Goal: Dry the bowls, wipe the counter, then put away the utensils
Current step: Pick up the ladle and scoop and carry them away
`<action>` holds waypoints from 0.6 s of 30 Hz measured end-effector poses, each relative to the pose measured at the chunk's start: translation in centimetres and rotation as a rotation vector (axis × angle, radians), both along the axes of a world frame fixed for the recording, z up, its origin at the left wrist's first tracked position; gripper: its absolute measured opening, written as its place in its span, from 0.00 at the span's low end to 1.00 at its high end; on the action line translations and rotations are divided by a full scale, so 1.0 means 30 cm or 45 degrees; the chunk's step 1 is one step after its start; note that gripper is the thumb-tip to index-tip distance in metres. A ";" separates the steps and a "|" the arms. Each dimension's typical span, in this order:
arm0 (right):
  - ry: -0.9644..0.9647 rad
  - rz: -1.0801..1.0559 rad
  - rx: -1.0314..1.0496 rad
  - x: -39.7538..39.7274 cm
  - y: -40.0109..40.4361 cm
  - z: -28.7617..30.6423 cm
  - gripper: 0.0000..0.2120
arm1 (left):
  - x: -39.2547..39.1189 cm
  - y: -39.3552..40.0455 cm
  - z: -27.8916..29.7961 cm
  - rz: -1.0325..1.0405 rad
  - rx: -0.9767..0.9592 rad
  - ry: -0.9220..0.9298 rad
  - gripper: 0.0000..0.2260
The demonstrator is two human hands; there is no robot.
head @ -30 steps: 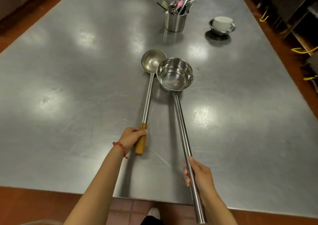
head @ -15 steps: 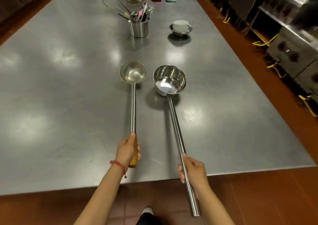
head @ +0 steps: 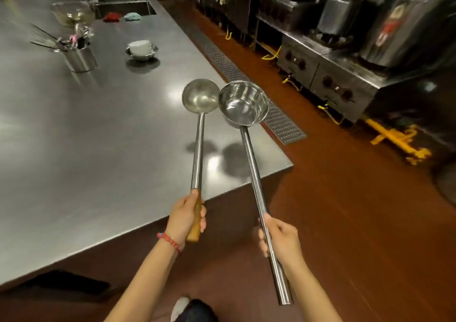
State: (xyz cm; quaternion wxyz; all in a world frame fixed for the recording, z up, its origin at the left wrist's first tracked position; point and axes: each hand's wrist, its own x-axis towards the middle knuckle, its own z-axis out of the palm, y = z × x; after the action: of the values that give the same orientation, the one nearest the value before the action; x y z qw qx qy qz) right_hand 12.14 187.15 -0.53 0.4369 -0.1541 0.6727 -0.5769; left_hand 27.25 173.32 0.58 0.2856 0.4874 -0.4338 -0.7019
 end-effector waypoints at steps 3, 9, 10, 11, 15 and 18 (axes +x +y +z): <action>0.069 -0.145 -0.017 -0.142 0.160 0.021 0.18 | -0.189 0.095 0.001 -0.154 -0.004 -0.008 0.16; 0.097 -0.547 0.005 -0.382 0.462 0.026 0.18 | -0.595 0.288 0.018 -0.569 -0.054 -0.079 0.16; 0.093 -0.615 0.011 -0.417 0.503 0.028 0.18 | -0.659 0.318 0.020 -0.630 -0.062 -0.083 0.16; 0.086 -0.689 0.013 -0.455 0.546 0.029 0.17 | -0.727 0.351 0.021 -0.692 -0.064 -0.080 0.16; 0.071 -0.966 0.018 -0.629 0.719 0.037 0.15 | -1.019 0.487 0.009 -0.953 -0.068 -0.061 0.16; 0.110 -1.136 0.044 -0.761 0.830 0.053 0.18 | -1.243 0.585 0.000 -1.125 -0.087 -0.034 0.16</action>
State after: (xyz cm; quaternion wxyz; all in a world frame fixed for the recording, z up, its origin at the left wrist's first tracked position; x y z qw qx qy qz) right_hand -10.70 212.04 1.07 0.1194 0.1346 0.7006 -0.6905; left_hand -10.05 190.86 0.59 -0.0316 0.2543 -0.6272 -0.7355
